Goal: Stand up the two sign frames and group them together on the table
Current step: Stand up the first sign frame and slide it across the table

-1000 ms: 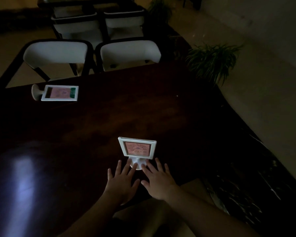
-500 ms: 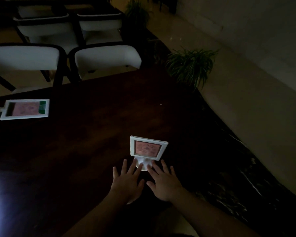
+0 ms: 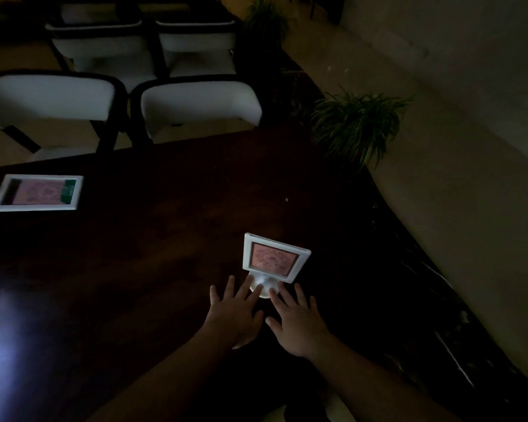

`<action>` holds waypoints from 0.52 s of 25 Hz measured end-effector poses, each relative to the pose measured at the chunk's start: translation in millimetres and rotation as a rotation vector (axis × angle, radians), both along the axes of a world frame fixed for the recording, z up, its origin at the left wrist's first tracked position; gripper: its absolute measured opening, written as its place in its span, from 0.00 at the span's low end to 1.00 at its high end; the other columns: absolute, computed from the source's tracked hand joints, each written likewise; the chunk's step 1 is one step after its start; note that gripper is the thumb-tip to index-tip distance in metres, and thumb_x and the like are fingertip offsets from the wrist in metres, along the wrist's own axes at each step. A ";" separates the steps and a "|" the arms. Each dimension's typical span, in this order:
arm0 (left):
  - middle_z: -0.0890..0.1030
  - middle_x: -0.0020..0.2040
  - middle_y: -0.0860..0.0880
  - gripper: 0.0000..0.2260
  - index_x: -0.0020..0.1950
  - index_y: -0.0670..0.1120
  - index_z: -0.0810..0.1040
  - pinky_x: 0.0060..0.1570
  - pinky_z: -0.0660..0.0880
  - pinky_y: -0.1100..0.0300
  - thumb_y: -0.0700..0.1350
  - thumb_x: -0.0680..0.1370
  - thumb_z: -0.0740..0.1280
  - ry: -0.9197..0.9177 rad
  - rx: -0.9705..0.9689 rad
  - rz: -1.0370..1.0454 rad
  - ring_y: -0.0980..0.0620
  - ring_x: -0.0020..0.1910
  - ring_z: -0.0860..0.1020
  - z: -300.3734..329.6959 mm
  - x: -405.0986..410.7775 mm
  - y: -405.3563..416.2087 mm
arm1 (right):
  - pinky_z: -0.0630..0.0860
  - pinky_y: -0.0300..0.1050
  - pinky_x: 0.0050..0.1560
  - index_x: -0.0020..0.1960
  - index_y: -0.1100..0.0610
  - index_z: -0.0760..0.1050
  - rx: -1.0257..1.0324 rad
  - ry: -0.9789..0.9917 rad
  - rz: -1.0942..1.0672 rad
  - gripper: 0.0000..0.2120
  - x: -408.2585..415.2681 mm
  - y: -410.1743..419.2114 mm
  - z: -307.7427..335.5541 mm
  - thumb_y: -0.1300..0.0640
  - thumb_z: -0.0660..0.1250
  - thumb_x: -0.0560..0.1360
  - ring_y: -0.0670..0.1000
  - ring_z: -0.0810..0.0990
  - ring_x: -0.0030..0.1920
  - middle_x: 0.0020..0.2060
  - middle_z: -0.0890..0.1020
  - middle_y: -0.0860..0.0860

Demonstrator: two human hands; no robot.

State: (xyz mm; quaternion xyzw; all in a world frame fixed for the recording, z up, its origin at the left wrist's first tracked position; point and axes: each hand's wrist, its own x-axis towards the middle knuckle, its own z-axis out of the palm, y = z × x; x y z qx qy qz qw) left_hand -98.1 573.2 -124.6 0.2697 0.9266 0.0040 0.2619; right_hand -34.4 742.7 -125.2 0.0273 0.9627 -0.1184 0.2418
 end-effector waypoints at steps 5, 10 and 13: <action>0.37 0.80 0.52 0.32 0.78 0.60 0.39 0.66 0.41 0.26 0.67 0.78 0.48 -0.034 -0.032 0.057 0.40 0.76 0.34 3.0 -20.3 49.9 | 0.40 0.67 0.73 0.80 0.44 0.41 -0.004 0.000 0.063 0.34 -30.7 52.4 -6.0 0.35 0.48 0.79 0.59 0.36 0.78 0.81 0.41 0.47; 0.37 0.80 0.53 0.32 0.78 0.61 0.39 0.65 0.41 0.25 0.66 0.78 0.49 -0.040 -0.043 0.102 0.40 0.76 0.34 5.5 -50.7 106.8 | 0.40 0.67 0.74 0.80 0.45 0.41 -0.027 0.010 0.090 0.34 -65.1 109.9 -9.5 0.35 0.48 0.80 0.59 0.36 0.78 0.81 0.41 0.46; 0.37 0.80 0.53 0.32 0.78 0.60 0.40 0.66 0.41 0.26 0.65 0.79 0.51 -0.047 -0.052 0.114 0.41 0.76 0.34 5.1 -70.6 136.0 | 0.40 0.67 0.74 0.80 0.45 0.42 -0.030 0.026 0.113 0.34 -84.7 139.2 -8.2 0.35 0.48 0.80 0.59 0.36 0.78 0.81 0.42 0.47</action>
